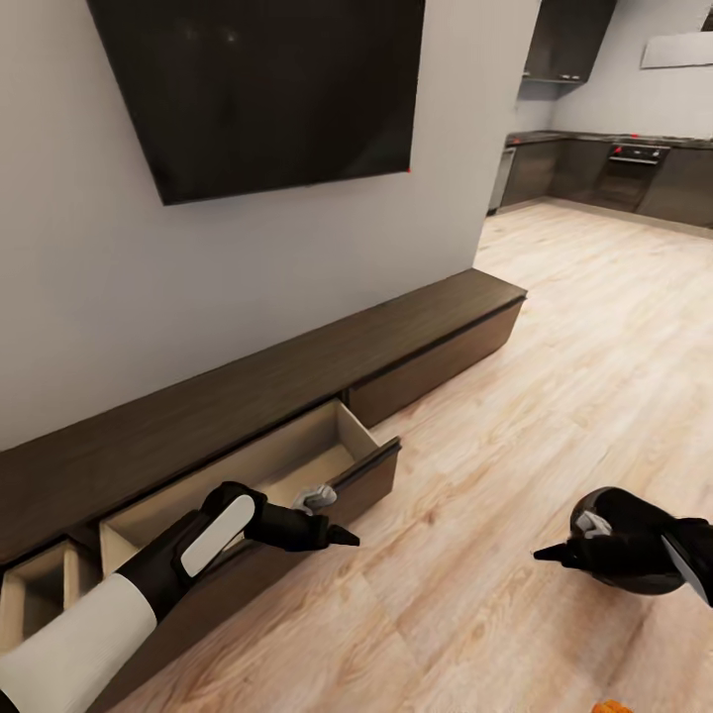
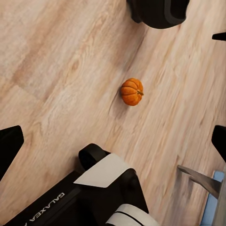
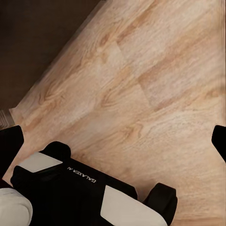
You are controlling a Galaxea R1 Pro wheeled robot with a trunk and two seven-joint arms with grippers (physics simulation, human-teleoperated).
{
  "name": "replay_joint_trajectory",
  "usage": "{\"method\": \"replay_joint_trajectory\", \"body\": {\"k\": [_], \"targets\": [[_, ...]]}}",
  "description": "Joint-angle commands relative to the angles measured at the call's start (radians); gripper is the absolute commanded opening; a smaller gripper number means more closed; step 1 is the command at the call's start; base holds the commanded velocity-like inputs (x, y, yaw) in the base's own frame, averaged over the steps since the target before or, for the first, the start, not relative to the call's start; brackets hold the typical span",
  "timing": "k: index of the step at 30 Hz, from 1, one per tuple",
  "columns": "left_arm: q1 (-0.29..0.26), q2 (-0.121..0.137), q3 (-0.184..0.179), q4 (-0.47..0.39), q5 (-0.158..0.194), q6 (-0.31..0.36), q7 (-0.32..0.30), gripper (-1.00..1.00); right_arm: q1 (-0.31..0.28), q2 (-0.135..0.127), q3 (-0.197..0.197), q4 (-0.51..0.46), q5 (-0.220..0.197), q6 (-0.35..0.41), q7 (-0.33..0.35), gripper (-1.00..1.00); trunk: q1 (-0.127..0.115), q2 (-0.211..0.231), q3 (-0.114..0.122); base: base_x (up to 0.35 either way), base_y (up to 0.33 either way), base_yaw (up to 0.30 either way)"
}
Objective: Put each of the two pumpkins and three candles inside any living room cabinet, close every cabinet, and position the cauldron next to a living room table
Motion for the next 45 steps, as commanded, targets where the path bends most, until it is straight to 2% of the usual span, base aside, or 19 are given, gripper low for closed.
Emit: {"method": "replay_joint_trajectory", "body": {"k": [1,11,14,16,17,19,22,23,24,25,27,30,32,33,37,40,41,43,45], "targets": [[0.000,0.000,0.000,0.000,0.000,0.000,0.000,1.00,0.000,0.001,0.000,0.002,0.000,0.000,0.000,1.00,0.000,0.000,0.001,0.000,0.000,-0.241],[0.000,0.000,-0.002,0.012,-0.004,-0.020,0.008,1.00,0.001,0.003,0.000,0.041,0.000,-0.007,-0.016,1.00,0.000,0.000,0.012,0.000,0.000,-0.240],[0.000,-0.018,-0.006,0.098,-0.009,-0.112,0.008,1.00,0.002,0.044,0.000,0.091,0.004,-0.029,-0.147,1.00,0.000,0.000,0.016,0.000,0.000,-0.231],[0.000,-0.037,-0.009,0.147,-0.011,-0.169,0.007,1.00,0.004,0.064,0.000,0.140,0.006,-0.086,-0.263,1.00,0.000,0.000,0.018,0.000,0.000,-0.230],[0.000,-0.041,-0.009,0.158,-0.011,-0.181,0.007,1.00,0.007,0.067,0.000,0.155,0.005,-0.106,-0.292,1.00,0.000,0.000,0.019,0.000,0.000,-0.230],[0.000,-0.058,-0.010,0.198,-0.012,-0.217,0.007,1.00,0.023,0.072,0.000,0.221,0.005,-0.192,-0.392,1.00,0.000,0.000,0.022,0.000,0.000,-0.229],[0.000,-0.085,-0.019,0.249,-0.020,-0.244,0.008,1.00,0.042,0.075,0.000,0.318,0.004,-0.316,-0.497,1.00,0.000,0.000,0.025,0.000,0.000,-0.229],[0.000,-0.094,-0.028,0.266,-0.028,-0.256,0.008,1.00,0.052,0.075,0.000,0.351,0.003,-0.354,-0.524,1.00,0.000,0.000,0.026,0.000,0.000,-0.229],[0.000,-0.108,-0.054,0.287,-0.044,-0.285,0.008,1.00,0.075,0.078,0.000,0.387,0.002,-0.412,-0.552,1.00,0.000,0.000,0.028,0.000,0.000,-0.229],[0.000,-0.111,-0.064,0.292,-0.049,-0.295,0.008,1.00,0.083,0.079,0.000,0.394,0.001,-0.428,-0.559,1.00,0.000,0.000,0.029,0.000,0.000,-0.229],[0.001,-0.120,-0.111,0.305,-0.067,-0.332,0.009,1.00,0.114,0.093,0.000,0.410,0.001,-0.481,-0.575,1.00,0.000,0.000,0.031,0.000,0.000,-0.229],[0.001,-0.123,-0.186,0.345,-0.077,-0.358,0.009,1.00,0.135,0.140,0.000,0.416,0.004,-0.526,-0.585,1.00,0.000,0.000,0.035,0.000,0.000,-0.229],[0.003,-0.125,-0.208,0.386,-0.078,-0.366,0.008,1.00,0.140,0.164,0.000,0.417,0.006,-0.541,-0.590,1.00,0.000,0.000,0.037,0.000,0.000,-0.212],[0.004,-0.130,-0.220,0.438,-0.079,-0.383,0.007,1.00,0.142,0.182,0.000,0.418,0.008,-0.554,-0.600,1.00,0.000,0.000,0.038,0.000,0.000,-0.118],[0.004,-0.181,-0.230,0.635,-0.080,-0.484,0.007,1.00,0.146,0.203,0.000,0.420,0.007,-0.581,-0.642,1.00,0.000,0.000,0.038,0.000,0.000,-0.043],[0.022,-0.197,-0.233,0.650,-0.081,-0.500,0.024,1.00,0.140,0.220,0.001,0.428,0.006,-0.588,-0.654,1.00,0.000,0.000,0.038,0.000,0.000,0.000],[0.028,-0.199,-0.233,0.656,-0.081,-0.506,0.030,1.00,0.134,0.225,0.001,0.428,0.006,-0.588,-0.654,1.00,0.000,0.000,0.038,0.000,0.000,0.000],[0.039,-0.187,-0.233,0.654,-0.082,-0.499,0.018,1.00,0.123,0.215,0.001,0.425,0.006,-0.577,-0.642,1.00,0.000,0.000,0.038,0.000,0.000,0.000],[0.050,-0.176,-0.230,0.651,-0.082,-0.488,0.011,1.00,0.112,0.221,0.001,0.420,0.007,-0.567,-0.631,1.00,0.000,0.000,0.038,0.000,0.000,0.000]]}}
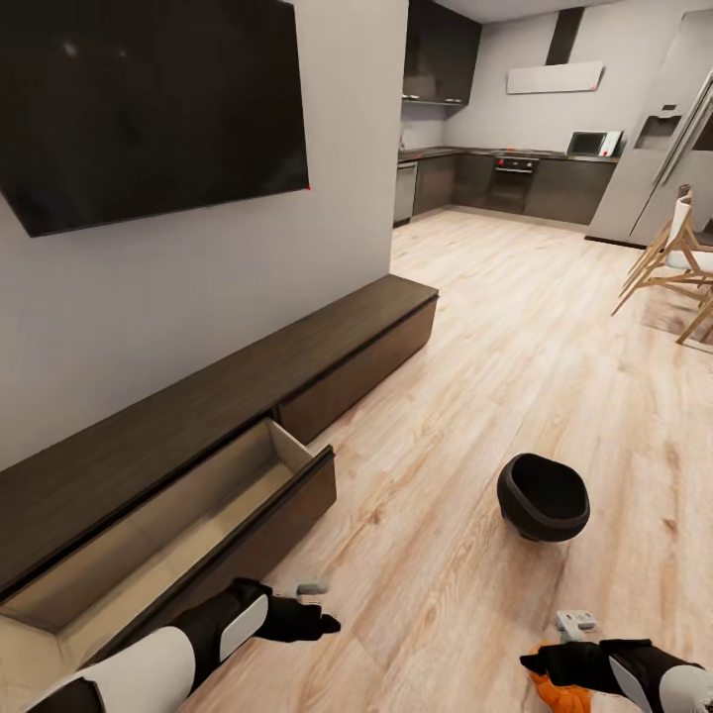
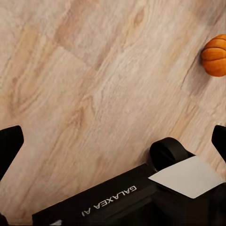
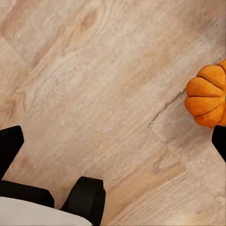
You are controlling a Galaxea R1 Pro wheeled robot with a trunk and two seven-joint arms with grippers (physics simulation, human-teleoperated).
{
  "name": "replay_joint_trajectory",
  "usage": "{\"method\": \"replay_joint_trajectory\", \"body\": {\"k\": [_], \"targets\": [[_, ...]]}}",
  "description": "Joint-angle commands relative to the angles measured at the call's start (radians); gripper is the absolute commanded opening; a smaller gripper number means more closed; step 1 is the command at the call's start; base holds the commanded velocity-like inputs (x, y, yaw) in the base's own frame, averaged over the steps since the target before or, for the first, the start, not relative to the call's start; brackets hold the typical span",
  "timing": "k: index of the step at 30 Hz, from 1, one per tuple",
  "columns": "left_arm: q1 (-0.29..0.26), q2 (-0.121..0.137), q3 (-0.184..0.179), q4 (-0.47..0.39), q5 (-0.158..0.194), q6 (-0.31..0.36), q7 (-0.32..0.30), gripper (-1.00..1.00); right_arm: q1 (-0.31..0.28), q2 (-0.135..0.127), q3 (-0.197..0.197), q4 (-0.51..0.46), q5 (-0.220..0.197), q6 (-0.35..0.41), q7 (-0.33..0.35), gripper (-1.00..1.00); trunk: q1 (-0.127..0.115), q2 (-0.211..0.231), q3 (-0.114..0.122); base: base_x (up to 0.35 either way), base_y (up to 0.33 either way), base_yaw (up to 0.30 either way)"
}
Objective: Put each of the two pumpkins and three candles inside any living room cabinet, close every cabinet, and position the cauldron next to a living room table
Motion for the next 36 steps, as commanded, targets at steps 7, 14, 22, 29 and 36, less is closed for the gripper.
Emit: {"method": "replay_joint_trajectory", "body": {"k": [7,14,22,29,36], "targets": [[0.028,0.019,0.004,0.002,-0.001,0.029,-0.006,1.00,-0.025,0.016,0.000,-0.002,0.000,0.004,0.004,1.00,0.000,0.000,0.000,-0.174,0.000,0.000],[0.028,0.021,0.004,0.002,-0.002,0.030,-0.006,1.00,-0.020,0.015,-0.001,0.001,-0.001,0.005,0.004,1.00,0.000,0.000,0.001,-0.321,0.000,-0.030],[0.028,0.023,0.004,0.002,-0.002,0.030,-0.006,1.00,-0.016,0.009,-0.001,0.002,-0.004,0.006,0.006,1.00,0.000,0.000,0.009,-0.281,0.000,-0.200],[0.029,0.023,0.004,0.004,-0.002,0.030,0.001,1.00,-0.016,0.008,-0.001,0.003,-0.006,0.006,0.005,1.00,0.000,0.000,0.017,-0.031,0.000,-0.229],[0.029,0.024,0.004,0.028,-0.002,0.028,0.003,1.00,-0.016,0.008,-0.001,0.001,-0.004,0.001,-0.001,1.00,0.000,0.000,0.025,-0.001,0.000,-0.232]]}}
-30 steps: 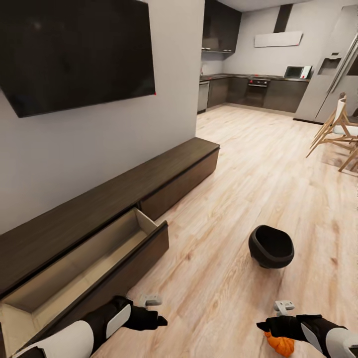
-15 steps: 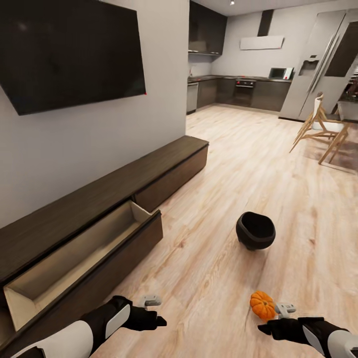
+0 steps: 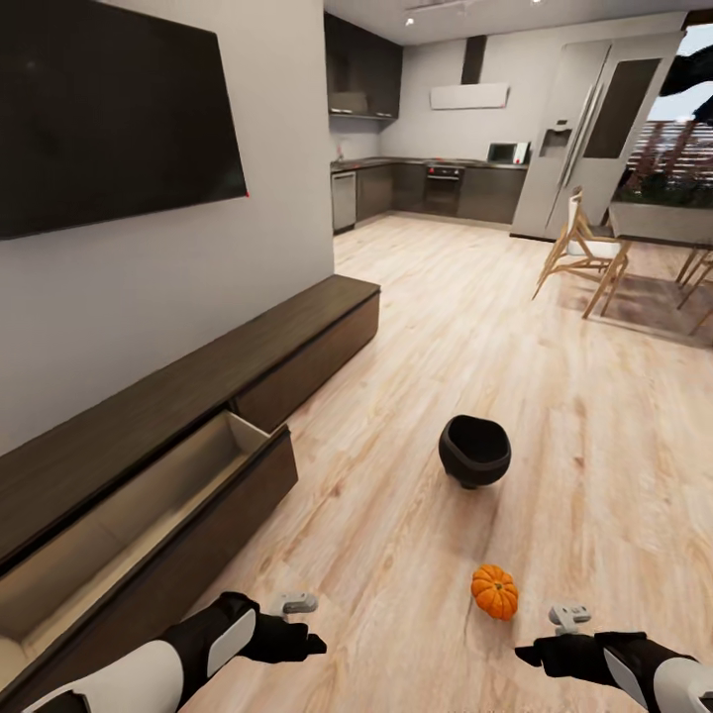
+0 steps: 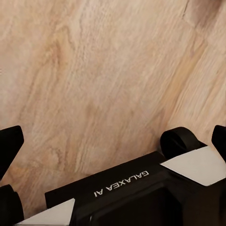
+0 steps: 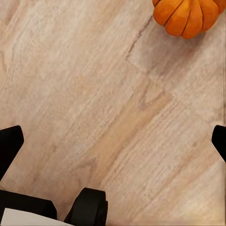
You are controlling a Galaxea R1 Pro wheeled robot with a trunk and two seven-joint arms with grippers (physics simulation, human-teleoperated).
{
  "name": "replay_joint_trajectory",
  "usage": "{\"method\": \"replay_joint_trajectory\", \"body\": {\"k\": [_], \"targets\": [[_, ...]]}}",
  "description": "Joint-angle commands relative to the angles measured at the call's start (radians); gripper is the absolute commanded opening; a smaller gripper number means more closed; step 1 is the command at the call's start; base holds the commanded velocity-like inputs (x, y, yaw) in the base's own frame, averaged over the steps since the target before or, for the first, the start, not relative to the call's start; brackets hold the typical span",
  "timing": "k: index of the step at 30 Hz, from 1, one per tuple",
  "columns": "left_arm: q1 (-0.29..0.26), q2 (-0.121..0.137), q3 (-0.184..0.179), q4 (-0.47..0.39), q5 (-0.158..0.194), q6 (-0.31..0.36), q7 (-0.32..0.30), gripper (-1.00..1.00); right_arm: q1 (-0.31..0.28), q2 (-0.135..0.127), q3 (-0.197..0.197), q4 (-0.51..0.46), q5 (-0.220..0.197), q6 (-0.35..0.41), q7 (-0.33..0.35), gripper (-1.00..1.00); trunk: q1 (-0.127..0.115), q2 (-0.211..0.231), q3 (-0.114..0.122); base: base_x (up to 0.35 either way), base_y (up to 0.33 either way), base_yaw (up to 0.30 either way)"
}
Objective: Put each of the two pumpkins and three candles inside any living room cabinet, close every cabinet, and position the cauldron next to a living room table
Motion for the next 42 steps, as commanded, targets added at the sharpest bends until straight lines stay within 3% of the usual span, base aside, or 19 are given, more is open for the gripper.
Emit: {"method": "replay_joint_trajectory", "body": {"k": [1,7,10,15,18,24,31,36,37,40,42], "targets": [[0.000,0.000,0.000,0.008,0.000,-0.002,0.000,1.00,0.000,0.000,0.000,-0.002,0.001,-0.002,-0.001,1.00,0.000,0.000,0.001,0.000,0.000,-0.219],[0.000,-0.001,0.000,0.065,-0.001,-0.080,0.000,1.00,0.000,0.000,-0.001,-0.006,0.002,-0.006,-0.006,1.00,0.000,0.000,0.009,0.000,0.000,-0.205],[0.001,-0.002,-0.001,0.097,-0.001,-0.104,0.002,1.00,0.001,0.006,0.000,-0.005,0.003,-0.005,-0.073,1.00,0.000,0.000,0.013,0.000,0.000,-0.199],[0.002,-0.012,-0.001,0.160,0.003,-0.145,0.002,1.00,0.004,0.008,0.000,0.000,0.000,-0.003,-0.261,1.00,0.000,0.000,0.020,0.000,0.000,-0.212],[0.003,-0.006,-0.001,0.174,0.004,-0.147,0.002,1.00,0.005,0.009,0.000,0.001,-0.001,0.000,-0.270,1.00,0.000,0.000,0.023,0.000,0.000,-0.218],[0.016,-0.011,-0.001,0.291,0.005,-0.185,0.002,1.00,0.029,0.006,0.000,0.008,0.000,-0.004,-0.275,1.00,0.000,0.000,0.029,0.000,0.000,-0.152],[0.103,0.000,0.000,0.326,0.006,-0.282,0.005,1.00,0.116,0.010,-0.001,0.007,-0.009,-0.034,-0.275,1.00,0.000,0.000,0.031,0.000,0.000,-0.169],[0.138,-0.006,0.001,0.355,0.008,-0.377,0.101,1.00,0.155,0.014,-0.002,0.009,-0.092,-0.069,-0.273,1.00,0.000,0.000,0.033,0.000,0.000,-0.260],[0.154,-0.007,0.002,0.361,0.012,-0.412,0.174,1.00,0.166,0.012,-0.003,0.010,-0.132,-0.073,-0.273,1.00,0.000,0.000,0.034,0.000,0.000,-0.270],[0.177,-0.008,0.003,0.364,0.049,-0.464,0.248,1.00,0.202,0.014,-0.003,0.016,-0.166,-0.076,-0.273,1.00,0.000,0.000,0.036,0.000,0.000,-0.271],[0.191,-0.012,0.003,0.365,0.103,-0.480,0.305,1.00,0.231,0.031,-0.003,0.018,-0.175,-0.092,-0.276,1.00,0.000,0.000,0.038,0.000,0.000,-0.271]]}}
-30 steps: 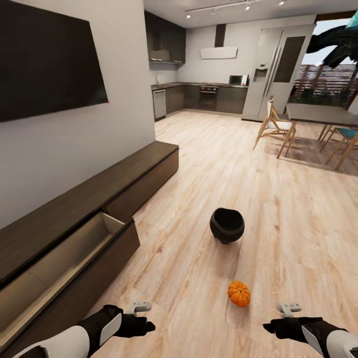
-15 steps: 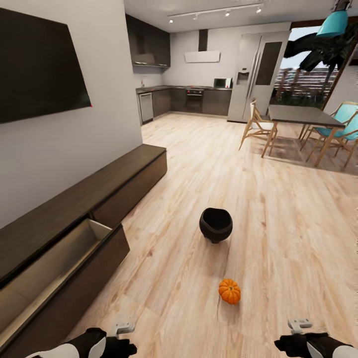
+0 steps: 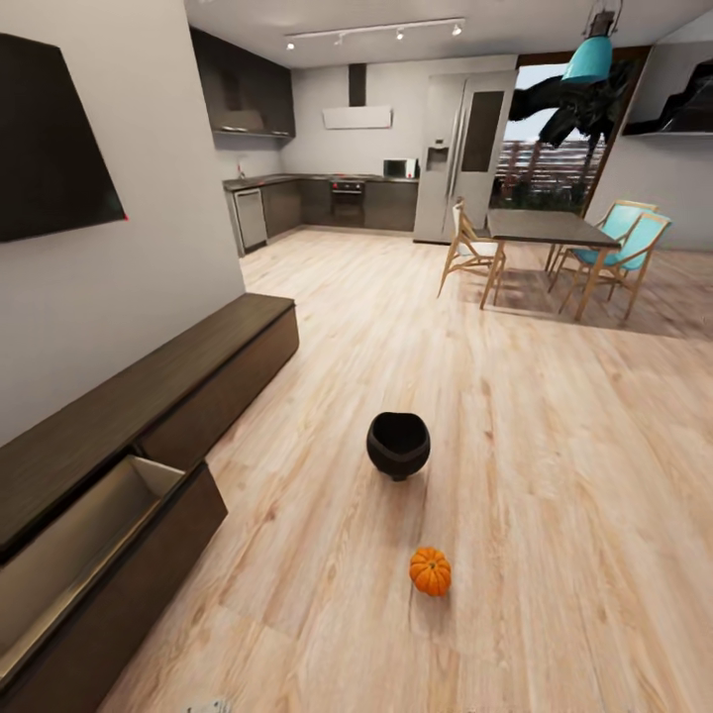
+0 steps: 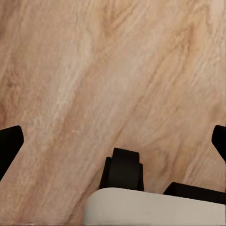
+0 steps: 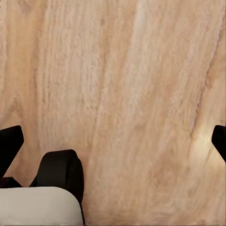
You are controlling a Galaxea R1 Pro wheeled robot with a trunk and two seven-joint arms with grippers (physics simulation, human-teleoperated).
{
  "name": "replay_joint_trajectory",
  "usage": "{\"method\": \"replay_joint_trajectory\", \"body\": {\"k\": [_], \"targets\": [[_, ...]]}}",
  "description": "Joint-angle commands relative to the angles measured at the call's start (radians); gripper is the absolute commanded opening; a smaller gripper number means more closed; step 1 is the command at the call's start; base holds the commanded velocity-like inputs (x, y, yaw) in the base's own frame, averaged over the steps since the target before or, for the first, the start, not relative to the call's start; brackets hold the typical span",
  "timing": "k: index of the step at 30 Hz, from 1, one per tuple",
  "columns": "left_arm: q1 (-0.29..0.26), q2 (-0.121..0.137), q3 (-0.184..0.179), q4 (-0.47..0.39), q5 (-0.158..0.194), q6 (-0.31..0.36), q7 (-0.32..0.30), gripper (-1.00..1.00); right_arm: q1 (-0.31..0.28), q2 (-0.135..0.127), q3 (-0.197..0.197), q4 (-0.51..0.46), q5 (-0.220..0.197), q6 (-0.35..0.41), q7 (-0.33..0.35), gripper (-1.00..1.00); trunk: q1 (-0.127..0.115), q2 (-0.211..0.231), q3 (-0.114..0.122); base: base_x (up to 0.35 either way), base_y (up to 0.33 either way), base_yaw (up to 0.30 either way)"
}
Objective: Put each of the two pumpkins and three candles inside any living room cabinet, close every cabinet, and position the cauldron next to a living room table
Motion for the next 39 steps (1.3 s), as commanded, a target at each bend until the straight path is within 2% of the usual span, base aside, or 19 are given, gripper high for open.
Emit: {"method": "replay_joint_trajectory", "body": {"k": [1,4,7,16,39], "targets": [[0.004,-0.001,0.000,0.000,0.011,-0.002,0.025,1.00,0.004,0.005,0.000,0.000,-0.001,-0.009,-0.002,1.00,0.000,0.000,0.001,0.000,0.000,-0.272],[0.011,-0.001,0.000,0.000,0.028,-0.007,0.143,1.00,0.011,0.008,0.000,0.001,-0.003,-0.040,-0.042,1.00,0.000,0.000,0.004,0.000,0.000,-0.272],[0.012,0.003,0.000,0.000,0.032,-0.008,0.190,1.00,0.012,0.011,0.000,0.001,-0.003,-0.054,-0.086,1.00,0.000,0.000,0.006,0.000,0.000,-0.272],[0.025,-0.001,0.000,-0.001,0.030,0.001,0.188,1.00,0.012,0.013,0.000,-0.001,-0.001,-0.056,-0.130,1.00,0.000,0.000,0.013,0.000,0.000,-0.272],[0.026,0.005,0.000,-0.003,0.030,-0.006,0.188,1.00,0.012,0.013,0.001,-0.005,-0.001,-0.056,-0.132,1.00,0.000,0.000,0.032,0.000,0.000,-0.272]]}}
